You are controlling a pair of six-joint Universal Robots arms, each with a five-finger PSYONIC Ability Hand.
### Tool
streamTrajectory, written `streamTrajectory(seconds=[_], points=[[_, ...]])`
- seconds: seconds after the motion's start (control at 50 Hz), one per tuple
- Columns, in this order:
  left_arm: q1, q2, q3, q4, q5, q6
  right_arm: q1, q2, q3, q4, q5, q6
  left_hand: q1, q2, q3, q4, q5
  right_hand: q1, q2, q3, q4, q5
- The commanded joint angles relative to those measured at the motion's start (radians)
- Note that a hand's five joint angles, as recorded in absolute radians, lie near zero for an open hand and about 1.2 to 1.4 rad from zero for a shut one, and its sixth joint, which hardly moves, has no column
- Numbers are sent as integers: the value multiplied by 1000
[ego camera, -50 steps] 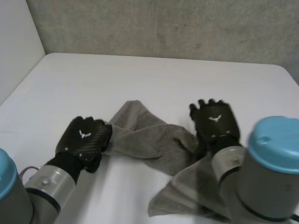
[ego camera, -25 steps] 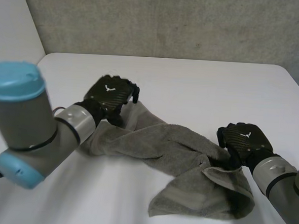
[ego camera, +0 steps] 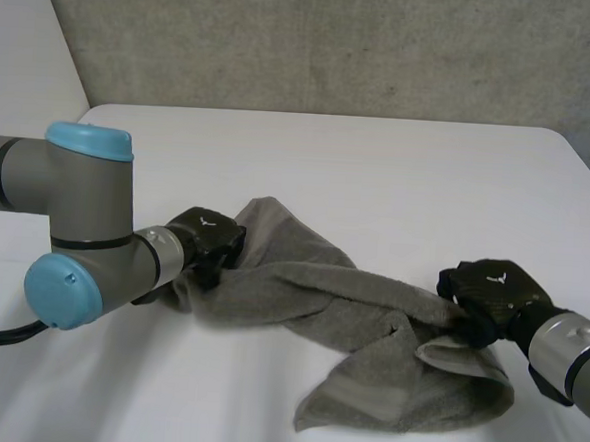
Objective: Fold the towel.
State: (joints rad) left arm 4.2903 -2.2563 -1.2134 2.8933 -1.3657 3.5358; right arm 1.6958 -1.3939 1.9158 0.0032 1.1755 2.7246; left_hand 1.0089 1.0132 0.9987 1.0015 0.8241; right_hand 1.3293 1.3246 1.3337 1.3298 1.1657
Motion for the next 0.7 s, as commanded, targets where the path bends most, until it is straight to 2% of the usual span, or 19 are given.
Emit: streamTrajectory(seconds=[0.02,0.08,0.1,0.16,0.2,0.22,0.24,0.26,0.28,0.3,0.32,0.34,0.36,0.38,0.4,0.46,0.52,0.62,0.7], points=[[-1,0,54,9,-1,-2,8,48,-160,1,6,-115,387,383,398,395,398,67,72,63,66,56],[-1,-9,121,15,-3,18,10,68,-272,-2,10,-178,387,383,398,395,398,67,72,63,66,56],[0,-19,177,44,-22,34,10,68,-273,-2,10,-178,387,383,398,395,398,67,72,63,66,56],[0,-19,233,98,-62,38,25,84,-437,-19,7,-218,387,383,398,395,398,67,72,63,66,56],[-6,-11,314,261,-171,34,45,87,-514,-42,9,-217,387,383,398,395,398,67,72,63,66,56],[-6,-11,314,262,-171,34,68,88,-588,-92,12,-211,387,383,398,395,398,67,72,63,66,56],[-13,3,331,379,-232,31,94,88,-642,-174,24,-200,387,383,398,395,398,67,72,63,66,56],[-15,38,331,503,-292,26,94,88,-643,-175,24,-200,387,383,398,395,398,67,72,63,66,56],[-15,38,331,504,-293,26,113,82,-661,-281,47,-177,387,383,398,395,398,67,72,63,66,56],[-17,91,316,623,-350,17,125,72,-656,-404,71,-148,387,383,398,395,398,67,72,63,66,56],[-17,92,316,624,-351,17,125,72,-656,-405,72,-148,387,383,398,395,398,67,72,63,66,56],[-14,142,283,724,-395,3,142,56,-650,-517,93,-117,387,383,398,395,398,67,72,63,66,56],[-12,180,240,809,-423,-6,142,56,-650,-519,93,-117,387,383,398,395,398,67,72,63,66,56],[-12,181,239,810,-423,-6,153,32,-637,-598,108,-88,387,383,398,395,398,67,72,63,66,56],[-15,213,191,869,-423,-12,154,15,-627,-614,111,-70,387,383,398,395,398,67,72,63,66,56],[-17,245,100,928,-403,-15,143,3,-618,-548,102,-54,387,383,398,395,398,67,72,63,66,56],[-18,265,16,932,-372,-17,143,10,-613,-496,88,-52,387,383,398,395,398,67,72,63,66,56],[-15,291,-136,922,-351,-18,145,85,-598,-271,43,-104,387,383,398,395,398,67,72,63,66,56],[-7,310,-267,916,-351,-23,147,114,-568,-201,32,-152,387,383,398,395,398,67,72,63,66,56]])
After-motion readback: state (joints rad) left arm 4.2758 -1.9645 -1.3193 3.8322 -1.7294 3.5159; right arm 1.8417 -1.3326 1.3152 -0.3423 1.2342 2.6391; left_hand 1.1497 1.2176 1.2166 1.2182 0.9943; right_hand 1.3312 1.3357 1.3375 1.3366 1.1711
